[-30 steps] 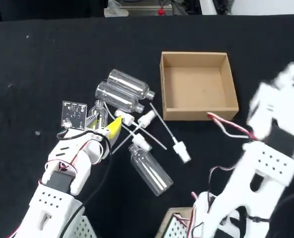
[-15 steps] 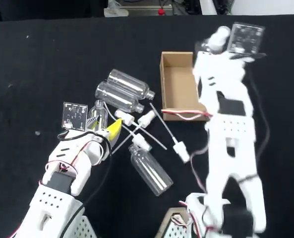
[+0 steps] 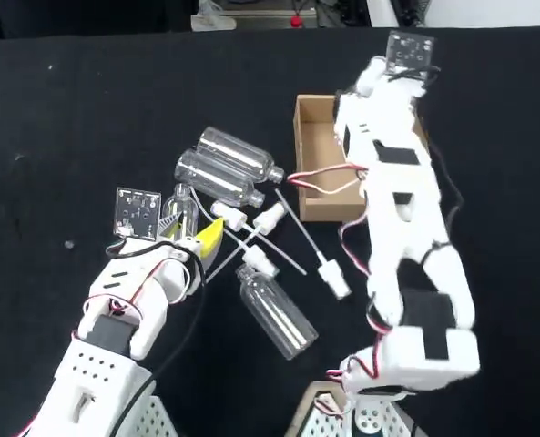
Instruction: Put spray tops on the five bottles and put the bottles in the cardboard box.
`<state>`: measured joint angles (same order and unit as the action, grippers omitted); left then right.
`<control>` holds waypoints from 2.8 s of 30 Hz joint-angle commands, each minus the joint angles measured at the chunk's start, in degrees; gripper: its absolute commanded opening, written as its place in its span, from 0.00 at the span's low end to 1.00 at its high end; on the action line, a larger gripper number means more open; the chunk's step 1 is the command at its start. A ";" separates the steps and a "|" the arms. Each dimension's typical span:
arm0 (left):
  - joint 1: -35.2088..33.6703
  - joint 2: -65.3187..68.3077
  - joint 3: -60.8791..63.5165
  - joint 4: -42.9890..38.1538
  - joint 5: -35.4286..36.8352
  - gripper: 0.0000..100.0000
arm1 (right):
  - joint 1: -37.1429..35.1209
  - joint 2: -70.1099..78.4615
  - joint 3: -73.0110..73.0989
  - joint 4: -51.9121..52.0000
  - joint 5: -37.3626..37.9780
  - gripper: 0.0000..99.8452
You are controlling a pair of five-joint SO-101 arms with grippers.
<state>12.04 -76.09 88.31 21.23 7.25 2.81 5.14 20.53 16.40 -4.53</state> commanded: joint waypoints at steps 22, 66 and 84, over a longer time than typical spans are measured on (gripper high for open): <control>0.13 -0.44 1.10 -6.07 0.53 0.23 | -5.98 11.21 -8.84 -9.67 -0.09 0.01; -0.04 -0.44 1.01 -6.33 0.09 0.23 | -9.49 12.62 -6.90 -8.00 -0.35 0.33; -0.31 -0.44 1.10 -6.33 0.00 0.23 | -8.79 -5.49 -0.31 6.86 -0.53 0.32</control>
<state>12.04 -76.09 90.24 16.48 7.25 -7.12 6.20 20.70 19.12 -4.79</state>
